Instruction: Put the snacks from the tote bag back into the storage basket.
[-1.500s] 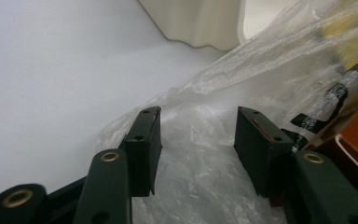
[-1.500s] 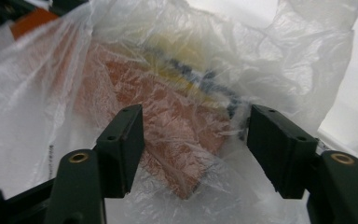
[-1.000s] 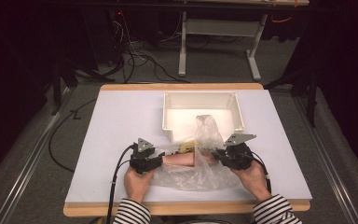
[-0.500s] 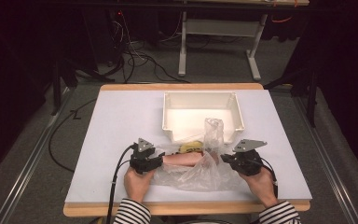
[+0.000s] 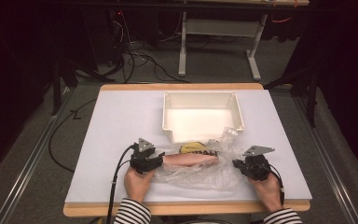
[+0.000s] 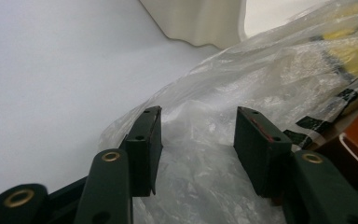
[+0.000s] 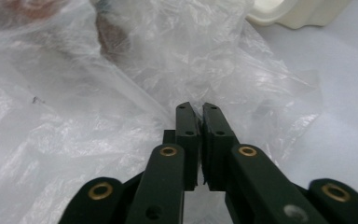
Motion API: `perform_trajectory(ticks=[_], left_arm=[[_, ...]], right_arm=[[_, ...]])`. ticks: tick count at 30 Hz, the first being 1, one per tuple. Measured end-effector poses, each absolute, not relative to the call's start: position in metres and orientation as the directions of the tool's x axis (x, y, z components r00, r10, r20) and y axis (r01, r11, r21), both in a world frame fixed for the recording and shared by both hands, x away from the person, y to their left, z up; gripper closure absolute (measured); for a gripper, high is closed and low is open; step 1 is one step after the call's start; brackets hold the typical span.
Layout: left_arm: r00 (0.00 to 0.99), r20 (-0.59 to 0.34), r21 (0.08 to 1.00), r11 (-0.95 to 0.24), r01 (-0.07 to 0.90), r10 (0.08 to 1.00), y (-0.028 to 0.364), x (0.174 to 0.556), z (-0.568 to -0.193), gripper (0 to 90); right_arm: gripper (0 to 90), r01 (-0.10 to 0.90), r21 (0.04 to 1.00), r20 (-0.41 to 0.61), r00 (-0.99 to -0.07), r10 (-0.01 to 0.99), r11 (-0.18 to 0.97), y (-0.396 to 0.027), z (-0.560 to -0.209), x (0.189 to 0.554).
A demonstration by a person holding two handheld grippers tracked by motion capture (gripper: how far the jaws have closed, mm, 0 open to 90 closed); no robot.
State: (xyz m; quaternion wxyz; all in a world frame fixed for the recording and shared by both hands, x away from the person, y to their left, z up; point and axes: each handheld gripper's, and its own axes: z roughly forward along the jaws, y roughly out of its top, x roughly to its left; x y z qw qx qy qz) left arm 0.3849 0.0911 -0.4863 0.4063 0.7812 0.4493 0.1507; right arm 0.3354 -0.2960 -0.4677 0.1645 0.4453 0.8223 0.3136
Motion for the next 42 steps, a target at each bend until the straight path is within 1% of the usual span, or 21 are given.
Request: perform_trajectory(ticks=[4, 6, 7, 11, 16, 18, 20, 24, 28, 32, 38, 42], left_arm=[[0.552, -0.13, 0.77, -0.267, 0.58, 0.824, 0.091, 0.385, -0.486, 51.9], [0.552, -0.13, 0.77, -0.267, 0.58, 0.824, 0.091, 0.385, -0.486, 51.8], [0.552, -0.13, 0.77, -0.267, 0.58, 0.824, 0.091, 0.385, -0.486, 51.8], [0.552, -0.131, 0.77, -0.267, 0.58, 0.823, 0.091, 0.385, -0.486, 51.7], [0.552, -0.131, 0.77, -0.266, 0.58, 0.824, 0.091, 0.385, -0.486, 51.6], [0.551, -0.131, 0.771, -0.265, 0.58, 0.824, 0.091, 0.385, -0.486, 51.6], [0.551, -0.131, 0.77, -0.265, 0.58, 0.824, 0.091, 0.385, -0.486, 51.6], [0.551, -0.131, 0.771, -0.265, 0.58, 0.824, 0.091, 0.385, -0.486, 51.6], [0.552, -0.131, 0.77, -0.266, 0.58, 0.824, 0.091, 0.385, -0.486, 51.6], [0.551, -0.13, 0.77, -0.266, 0.58, 0.824, 0.091, 0.385, -0.486, 51.7], [0.551, -0.13, 0.77, -0.266, 0.58, 0.825, 0.091, 0.385, -0.486, 51.7], [0.551, -0.13, 0.77, -0.266, 0.58, 0.824, 0.091, 0.385, -0.486, 51.7]], right_arm=[[70.1, 0.614, 0.678, 0.008, -0.556, 0.831, 0.404, -0.292, -0.461, 0.333], [62.2, 0.589, 0.707, 0.015, -0.566, 0.824, 0.392, -0.289, -0.448, 0.326], [62.2, 0.589, 0.707, 0.015, -0.566, 0.824, 0.392, -0.289, -0.448, 0.326], [58.2, 0.551, 0.74, 0.001, -0.574, 0.819, 0.386, -0.289, -0.428, 0.317], [56.7, 0.501, 0.774, -0.023, -0.588, 0.809, 0.387, -0.286, -0.407, 0.31], [58.0, 0.485, 0.782, -0.025, -0.602, 0.798, 0.391, -0.281, -0.4, 0.31], [59.0, 0.466, 0.787, -0.026, -0.629, 0.777, 0.404, -0.274, -0.393, 0.311], [60.9, 0.419, 0.786, -0.073, -0.666, 0.742, 0.454, -0.253, -0.384, 0.316], [59.7, 0.405, 0.759, -0.111, -0.691, 0.714, 0.51, -0.231, -0.386, 0.329], [55.5, 0.393, 0.722, -0.149, -0.715, 0.683, 0.569, -0.211, -0.39, 0.342], [55.5, 0.348, 0.718, -0.19, -0.735, 0.651, 0.603, -0.195, -0.386, 0.344], [53.4, 0.399, 0.683, -0.168, -0.73, 0.663, 0.612, -0.193, -0.395, 0.357]])
